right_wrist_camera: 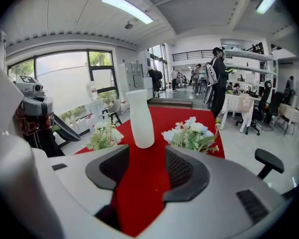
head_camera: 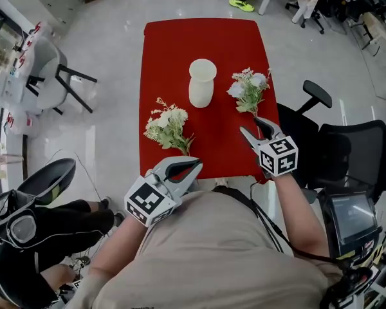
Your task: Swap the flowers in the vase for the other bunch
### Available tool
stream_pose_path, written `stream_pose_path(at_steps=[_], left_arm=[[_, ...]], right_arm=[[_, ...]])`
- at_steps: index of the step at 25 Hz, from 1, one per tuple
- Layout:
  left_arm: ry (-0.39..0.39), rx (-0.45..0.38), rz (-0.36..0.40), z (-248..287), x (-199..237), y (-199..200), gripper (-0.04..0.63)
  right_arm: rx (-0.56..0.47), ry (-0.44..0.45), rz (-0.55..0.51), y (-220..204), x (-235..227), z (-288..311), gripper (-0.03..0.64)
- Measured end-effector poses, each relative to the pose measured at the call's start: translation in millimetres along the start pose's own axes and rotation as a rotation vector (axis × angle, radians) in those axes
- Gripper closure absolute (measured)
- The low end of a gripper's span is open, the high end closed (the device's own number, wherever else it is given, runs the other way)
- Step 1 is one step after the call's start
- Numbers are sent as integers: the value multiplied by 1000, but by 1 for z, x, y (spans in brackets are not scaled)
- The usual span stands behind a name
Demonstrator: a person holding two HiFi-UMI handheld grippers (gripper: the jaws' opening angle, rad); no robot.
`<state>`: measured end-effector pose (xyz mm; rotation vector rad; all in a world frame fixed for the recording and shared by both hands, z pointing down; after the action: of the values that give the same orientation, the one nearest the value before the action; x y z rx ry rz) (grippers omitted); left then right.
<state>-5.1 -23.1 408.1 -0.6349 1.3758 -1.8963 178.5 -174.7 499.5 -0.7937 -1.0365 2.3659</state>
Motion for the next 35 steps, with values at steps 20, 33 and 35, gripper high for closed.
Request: stream_pose_path(at_steps=[20,33,35], left_arm=[[112,36,-49,37,3,12,588],[280,78,-106,37,7,3,588],[294,83,-114,38,7,3,588]], right_arm=[[73,15,245,29,-125,57,332],[254,42,379,18,-181,143,304],[263,46,382,18,-184,148,343]])
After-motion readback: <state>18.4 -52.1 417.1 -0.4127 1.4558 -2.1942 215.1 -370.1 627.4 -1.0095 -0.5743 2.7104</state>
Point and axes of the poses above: the fingertips, and each gripper's own axes: z forward along the fingers, x to its left, y out of its top, the point moved 5 cm from there along -z, backward along the fingers, and after that the axes turned 15 degrees about z, right-handed, at the moved point
